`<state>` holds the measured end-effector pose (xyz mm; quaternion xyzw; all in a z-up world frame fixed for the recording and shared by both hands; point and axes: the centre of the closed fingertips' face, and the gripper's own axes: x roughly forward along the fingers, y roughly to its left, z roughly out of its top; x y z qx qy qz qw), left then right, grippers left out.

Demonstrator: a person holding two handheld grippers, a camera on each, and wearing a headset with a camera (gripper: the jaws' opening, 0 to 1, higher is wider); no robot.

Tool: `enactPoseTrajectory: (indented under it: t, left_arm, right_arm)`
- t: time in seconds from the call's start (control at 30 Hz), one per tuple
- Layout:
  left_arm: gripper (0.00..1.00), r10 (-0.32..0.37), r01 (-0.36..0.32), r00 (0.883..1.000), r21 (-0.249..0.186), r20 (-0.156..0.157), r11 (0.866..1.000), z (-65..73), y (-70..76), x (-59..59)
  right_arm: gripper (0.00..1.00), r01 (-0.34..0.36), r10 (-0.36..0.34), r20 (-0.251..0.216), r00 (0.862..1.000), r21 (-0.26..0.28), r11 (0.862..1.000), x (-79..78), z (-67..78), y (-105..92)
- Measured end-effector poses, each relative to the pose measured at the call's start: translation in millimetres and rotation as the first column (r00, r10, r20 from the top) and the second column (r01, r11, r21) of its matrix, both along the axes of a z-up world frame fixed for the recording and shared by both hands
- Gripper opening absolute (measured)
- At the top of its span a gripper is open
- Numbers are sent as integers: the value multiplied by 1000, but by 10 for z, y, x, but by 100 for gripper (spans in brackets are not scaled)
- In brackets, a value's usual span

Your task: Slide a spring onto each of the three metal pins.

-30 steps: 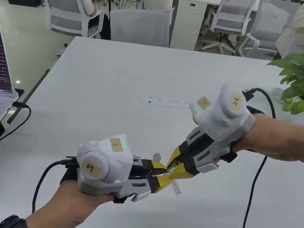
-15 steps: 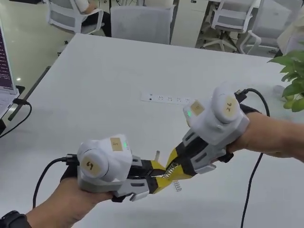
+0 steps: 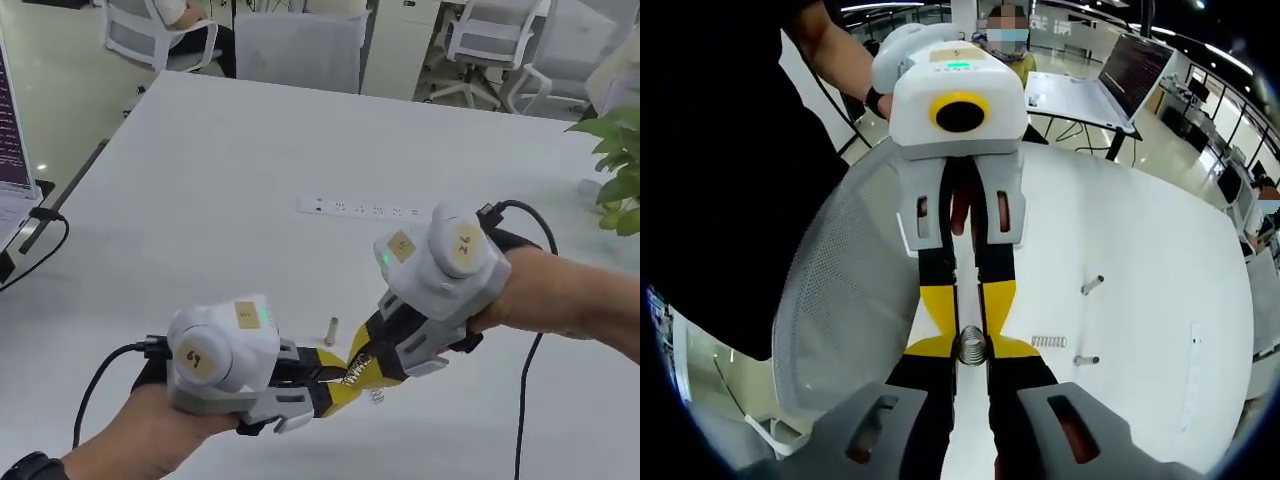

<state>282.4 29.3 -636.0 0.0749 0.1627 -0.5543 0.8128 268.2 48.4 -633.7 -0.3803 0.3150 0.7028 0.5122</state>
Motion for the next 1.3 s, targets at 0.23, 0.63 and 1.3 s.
enactPoseTrajectory:
  t: [0.23, 0.63, 1.3]
  left_arm:
    - [2, -2, 2, 1000, 4, -10, 1000, -39, 20, -9]
    - [2, -2, 2, 1000, -2, -26, 1000, -58, 44, -47]
    - [3, -13, 14, 1000, 31, -21, 999, -116, 62, -75]
  right_arm:
    - [8, -8, 8, 12, 1000, -9, 1000, -7, -36, 20]
    - [8, -20, 20, -2, 1000, -13, 1000, -45, -49, 42]
    - [8, -41, 41, 9, 999, -30, 999, -67, -108, 37]
